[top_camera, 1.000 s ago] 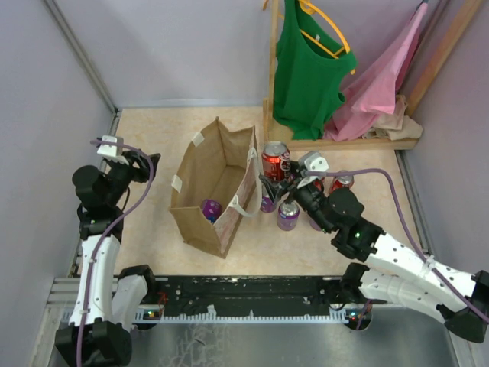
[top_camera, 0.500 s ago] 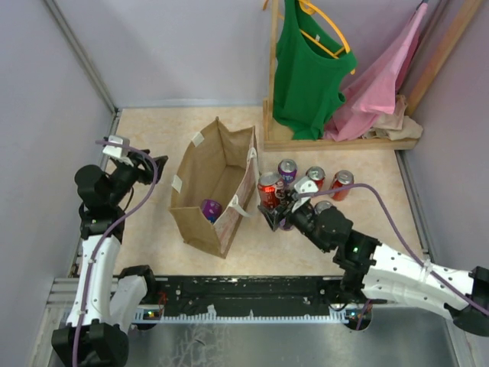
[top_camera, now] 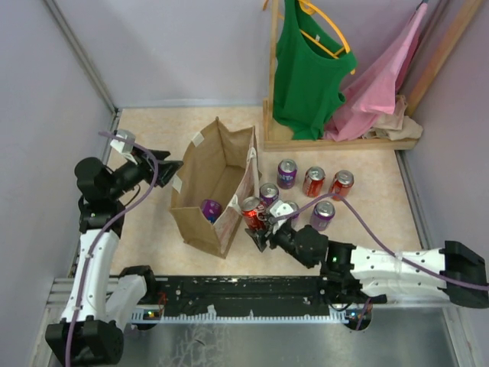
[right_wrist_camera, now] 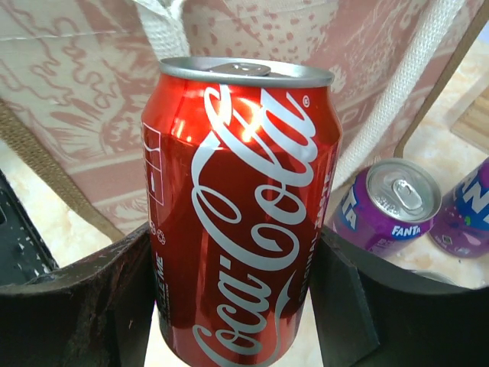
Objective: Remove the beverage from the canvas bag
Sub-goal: Place the drink at the center of the board.
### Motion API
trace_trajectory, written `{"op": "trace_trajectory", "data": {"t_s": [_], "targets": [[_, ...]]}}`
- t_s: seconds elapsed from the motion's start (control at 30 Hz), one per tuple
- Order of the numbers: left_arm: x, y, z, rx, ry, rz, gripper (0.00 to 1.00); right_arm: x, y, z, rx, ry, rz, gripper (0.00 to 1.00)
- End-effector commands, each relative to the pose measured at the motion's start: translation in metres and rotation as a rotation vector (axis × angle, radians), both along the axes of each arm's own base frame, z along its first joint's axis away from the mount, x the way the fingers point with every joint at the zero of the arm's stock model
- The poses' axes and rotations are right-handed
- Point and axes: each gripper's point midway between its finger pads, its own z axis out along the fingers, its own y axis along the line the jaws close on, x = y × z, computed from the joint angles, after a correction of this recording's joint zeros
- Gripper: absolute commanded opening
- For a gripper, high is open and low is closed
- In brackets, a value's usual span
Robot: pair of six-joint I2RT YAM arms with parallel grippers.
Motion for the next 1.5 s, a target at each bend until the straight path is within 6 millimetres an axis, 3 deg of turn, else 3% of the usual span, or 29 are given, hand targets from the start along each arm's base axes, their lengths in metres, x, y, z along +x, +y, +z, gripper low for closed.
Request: {"op": "trace_trajectory", "data": {"t_s": [0.0, 0.1, 0.17, 0.3, 0.47, 0.6, 0.7, 0.9, 1.0, 1.27, 1.47], "targets": [[-0.036, -0.028, 0.037, -0.036, -0.006, -0.215, 0.69, 0.001, -0.006, 0.083, 0.326, -0.249, -0.057, 0.0], [-0.054, -0.035, 0.065, -0.019, -0.08, -0.271, 0.69, 0.001, -0.027, 0.079, 0.332, -0.357, -0.094, 0.0], [-0.066, -0.042, 0.079, -0.018, -0.104, -0.327, 0.7, 0.0, -0.028, 0.078, 0.308, -0.369, -0.088, 0.0], [-0.087, -0.059, 0.091, -0.026, -0.088, -0.467, 0.77, 0.001, -0.037, 0.087, 0.33, -0.376, -0.112, 0.0], [-0.083, -0.067, 0.076, 0.016, -0.057, -0.444, 0.99, 0.003, -0.047, 0.092, 0.331, -0.376, -0.137, 0.0], [-0.074, -0.07, 0.058, 0.068, -0.024, -0.356, 1.0, 0.003, -0.049, 0.092, 0.317, -0.378, -0.141, 0.0], [-0.081, -0.085, 0.057, 0.077, -0.018, -0.391, 1.0, 0.003, -0.048, 0.093, 0.314, -0.383, -0.14, 0.0], [-0.114, -0.147, 0.069, 0.117, -0.104, -0.557, 1.0, 0.005, -0.048, 0.09, 0.3, -0.387, -0.152, 0.0], [-0.127, -0.176, 0.062, 0.165, -0.157, -0.642, 1.0, 0.006, -0.05, 0.09, 0.307, -0.387, -0.165, 0.0], [-0.133, -0.186, 0.05, 0.138, -0.39, -0.698, 1.0, 0.006, -0.053, 0.093, 0.311, -0.4, -0.17, 0.0], [-0.118, -0.205, 0.03, 0.14, -0.323, -0.719, 1.0, 0.007, -0.054, 0.09, 0.304, -0.405, -0.173, 0.0]]}}
